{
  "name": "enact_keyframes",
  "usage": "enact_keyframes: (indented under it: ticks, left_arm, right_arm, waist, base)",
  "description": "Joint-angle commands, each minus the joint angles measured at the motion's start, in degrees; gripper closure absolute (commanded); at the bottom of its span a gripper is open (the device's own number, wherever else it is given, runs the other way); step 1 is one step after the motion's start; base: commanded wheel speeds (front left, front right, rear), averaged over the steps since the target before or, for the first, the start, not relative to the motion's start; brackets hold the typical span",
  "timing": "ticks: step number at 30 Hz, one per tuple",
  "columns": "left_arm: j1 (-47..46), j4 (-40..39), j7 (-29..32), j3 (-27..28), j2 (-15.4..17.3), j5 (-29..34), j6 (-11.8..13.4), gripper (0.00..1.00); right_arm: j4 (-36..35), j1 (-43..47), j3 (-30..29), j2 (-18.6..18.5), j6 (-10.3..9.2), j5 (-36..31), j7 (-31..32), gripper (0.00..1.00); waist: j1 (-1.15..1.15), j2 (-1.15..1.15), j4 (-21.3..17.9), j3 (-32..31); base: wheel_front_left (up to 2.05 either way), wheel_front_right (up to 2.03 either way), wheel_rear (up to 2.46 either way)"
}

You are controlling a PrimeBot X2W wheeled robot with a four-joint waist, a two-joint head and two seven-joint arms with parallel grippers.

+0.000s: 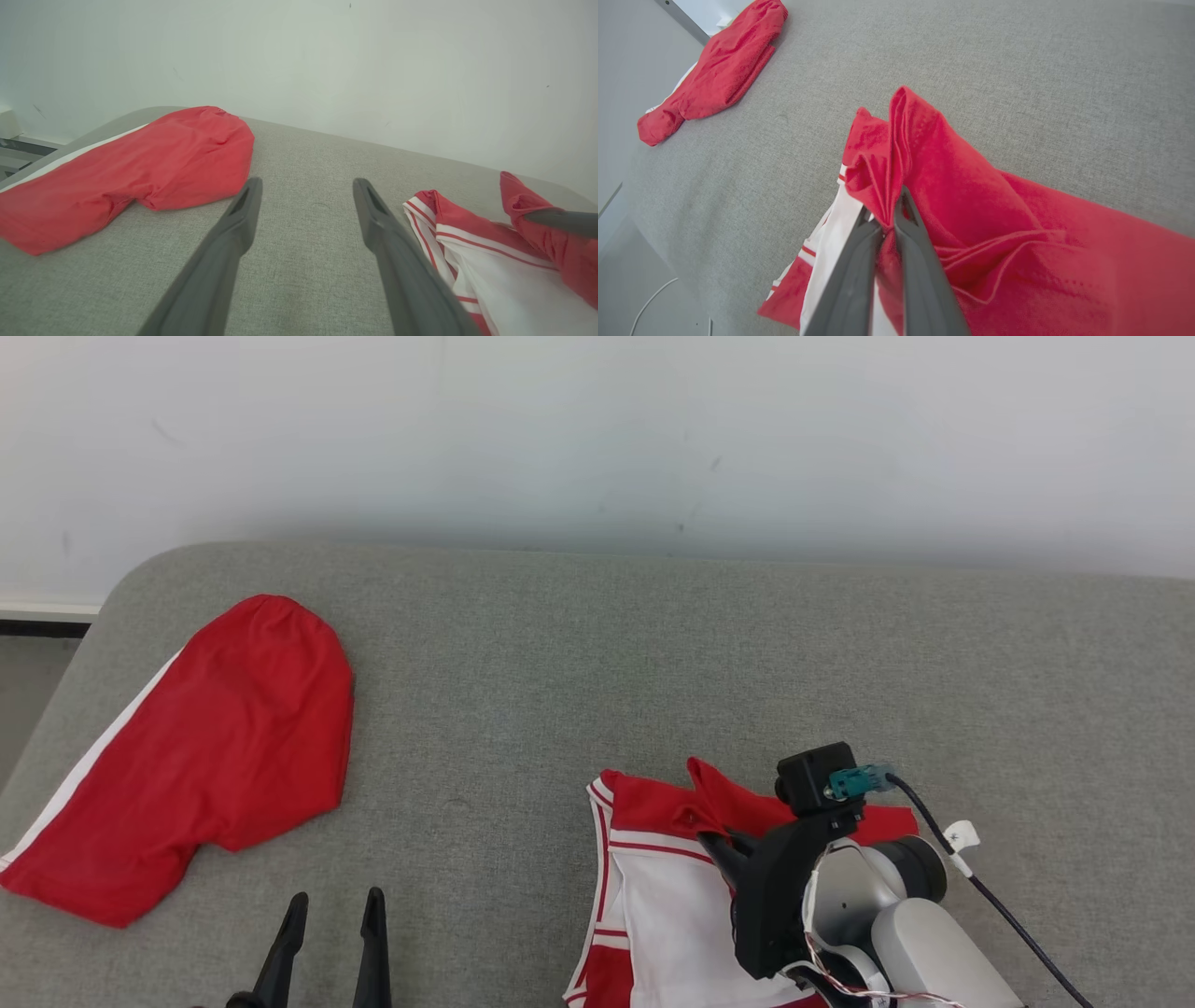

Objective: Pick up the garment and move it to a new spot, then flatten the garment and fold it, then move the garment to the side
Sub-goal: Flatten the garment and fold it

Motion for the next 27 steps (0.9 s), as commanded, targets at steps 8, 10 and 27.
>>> enact_keyframes:
  ticks: [8, 10, 27]
  left_arm:
    - [-1.14, 0.43, -0.03, -0.88, 0.01, -0.39, 0.20, 0.00]
    - [-1.25, 0.57, -0.02, -1.11, 0.00, -0.40, 0.19, 0.00]
    - [0.63, 0.34, -0.02, -0.82, 0.01, -0.61, 0.27, 0.00]
  right_arm:
    - [9.11, -5.64, 6.01, 0.03, -0.13, 4.56, -4.49, 1.00]
    - [11.20, -6.84, 7.15, 0.01, -0.13, 5.63, -5.55, 1.00]
    - [12.53, -11.22, 5.78, 0.00, -0.13, 15.35, -20.92, 0.00]
  waist:
    - [0.00, 0.00, 1.82, 0.83]
    - [0.00, 0.00, 2.06, 0.86]
    - [0.00, 0.00, 0.17, -1.54]
  base:
    - [0.00, 0.00, 0.00]
    - [0.00, 0.00, 0.00]
    - [0.00, 0.00, 0.00]
